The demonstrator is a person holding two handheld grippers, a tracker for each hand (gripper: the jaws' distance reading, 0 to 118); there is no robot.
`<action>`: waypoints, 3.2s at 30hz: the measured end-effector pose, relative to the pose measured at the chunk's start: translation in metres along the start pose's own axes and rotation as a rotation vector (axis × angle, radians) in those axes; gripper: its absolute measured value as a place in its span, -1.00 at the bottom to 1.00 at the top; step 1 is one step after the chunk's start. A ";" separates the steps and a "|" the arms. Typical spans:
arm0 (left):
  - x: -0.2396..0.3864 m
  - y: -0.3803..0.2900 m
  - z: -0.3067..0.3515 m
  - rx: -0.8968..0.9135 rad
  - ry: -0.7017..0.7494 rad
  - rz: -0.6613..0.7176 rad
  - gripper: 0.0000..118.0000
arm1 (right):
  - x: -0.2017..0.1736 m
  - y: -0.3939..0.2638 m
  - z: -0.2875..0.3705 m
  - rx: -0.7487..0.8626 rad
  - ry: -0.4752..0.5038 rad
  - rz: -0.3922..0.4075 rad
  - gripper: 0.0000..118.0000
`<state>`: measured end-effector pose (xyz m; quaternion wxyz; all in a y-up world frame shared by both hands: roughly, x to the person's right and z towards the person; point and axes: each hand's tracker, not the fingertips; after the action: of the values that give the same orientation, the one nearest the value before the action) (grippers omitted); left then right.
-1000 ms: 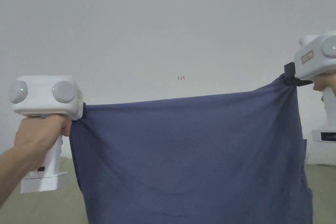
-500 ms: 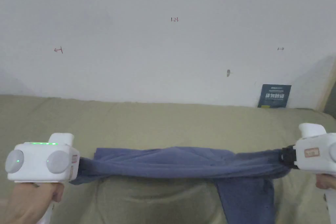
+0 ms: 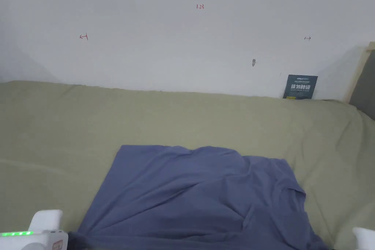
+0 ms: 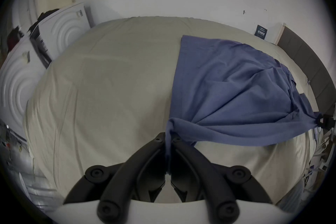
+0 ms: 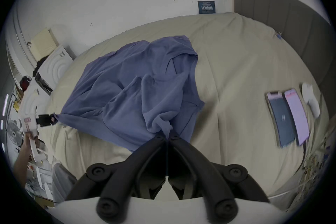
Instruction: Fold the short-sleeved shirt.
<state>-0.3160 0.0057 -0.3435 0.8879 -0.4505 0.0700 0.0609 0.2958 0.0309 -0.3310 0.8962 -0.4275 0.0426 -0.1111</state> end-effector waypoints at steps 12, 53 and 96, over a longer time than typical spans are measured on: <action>-0.013 -0.082 0.048 -0.019 -0.026 0.018 -0.98 | 0.033 -0.080 0.015 -0.058 -0.002 -0.057 -0.99; -0.023 -0.077 0.049 0.009 -0.084 -0.040 0.93 | 0.019 -0.100 0.045 -0.019 -0.151 -0.105 -0.99; -0.005 0.021 0.052 -0.005 -0.138 -0.069 -0.92 | -0.007 0.016 0.046 0.019 -0.045 0.106 -0.92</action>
<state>-0.3205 0.0595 -0.3286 0.8910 -0.4498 -0.0072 0.0614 0.2995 0.0775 -0.3148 0.9055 -0.4186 0.0440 -0.0542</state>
